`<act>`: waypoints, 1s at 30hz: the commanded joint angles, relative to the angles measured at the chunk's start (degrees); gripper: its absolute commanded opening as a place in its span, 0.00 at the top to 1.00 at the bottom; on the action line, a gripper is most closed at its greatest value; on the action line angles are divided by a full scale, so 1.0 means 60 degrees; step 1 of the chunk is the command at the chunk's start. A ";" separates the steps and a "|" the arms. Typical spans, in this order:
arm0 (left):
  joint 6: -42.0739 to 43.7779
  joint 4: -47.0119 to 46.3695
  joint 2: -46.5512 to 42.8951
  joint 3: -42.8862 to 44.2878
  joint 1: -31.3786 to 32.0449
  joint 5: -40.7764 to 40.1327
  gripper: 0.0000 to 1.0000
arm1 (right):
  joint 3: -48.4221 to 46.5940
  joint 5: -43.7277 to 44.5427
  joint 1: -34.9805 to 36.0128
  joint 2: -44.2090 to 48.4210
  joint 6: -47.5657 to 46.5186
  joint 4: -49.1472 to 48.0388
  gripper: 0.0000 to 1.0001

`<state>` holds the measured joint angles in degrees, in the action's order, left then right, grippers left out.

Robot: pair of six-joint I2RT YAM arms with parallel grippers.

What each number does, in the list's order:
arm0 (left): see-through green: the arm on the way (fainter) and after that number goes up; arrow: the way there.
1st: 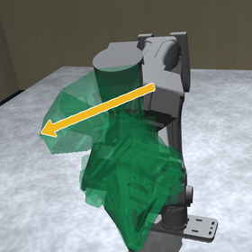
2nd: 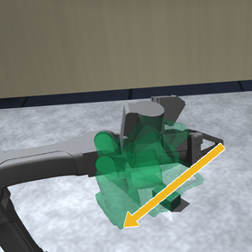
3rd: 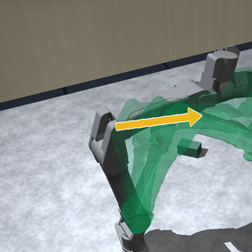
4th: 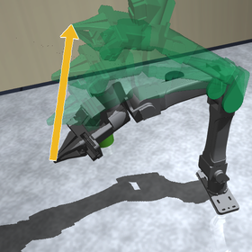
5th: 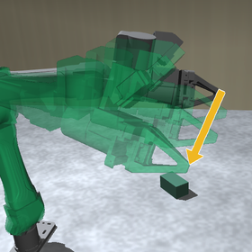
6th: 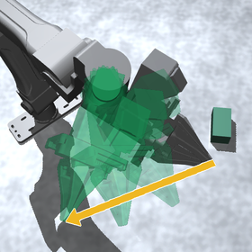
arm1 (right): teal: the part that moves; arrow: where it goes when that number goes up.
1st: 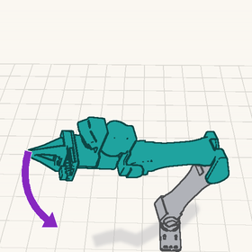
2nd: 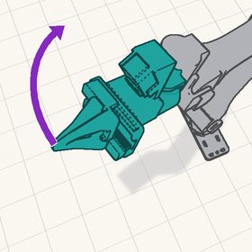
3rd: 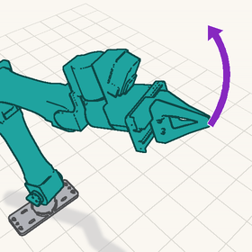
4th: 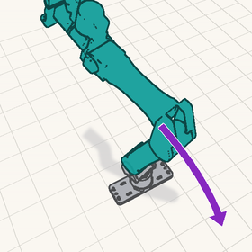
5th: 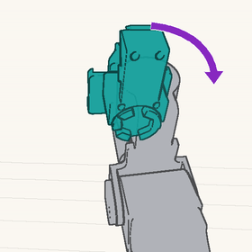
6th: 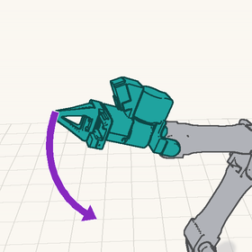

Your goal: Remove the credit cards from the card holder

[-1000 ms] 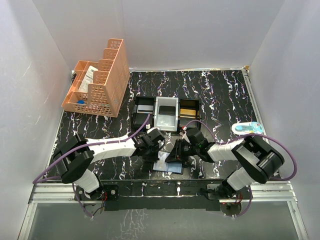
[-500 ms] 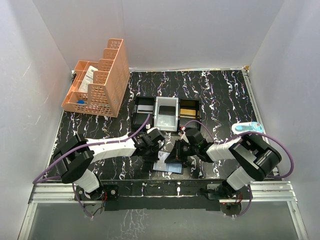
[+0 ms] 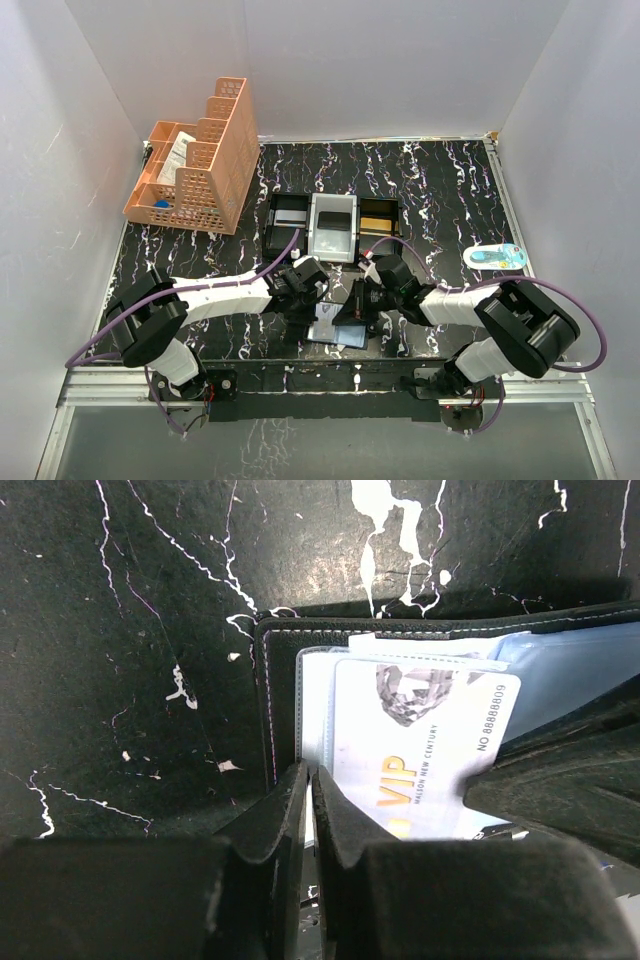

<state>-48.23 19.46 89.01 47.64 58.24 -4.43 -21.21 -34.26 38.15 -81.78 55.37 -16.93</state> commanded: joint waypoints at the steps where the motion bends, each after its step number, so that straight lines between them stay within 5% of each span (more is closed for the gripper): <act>1: 0.0021 0.0479 0.0129 -0.0332 0.0020 -0.0231 0.94 | 0.0005 -0.0306 -0.0174 0.0424 -0.0410 0.0173 1.00; 30: 0.0055 0.0469 0.0318 -0.0307 0.0020 -0.0148 0.95 | 0.0726 -0.1395 -0.0738 0.0277 -0.0892 0.0257 1.00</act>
<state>-48.21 19.29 89.10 47.57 58.24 -4.40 -18.04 -39.90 34.50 -80.95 51.11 -15.00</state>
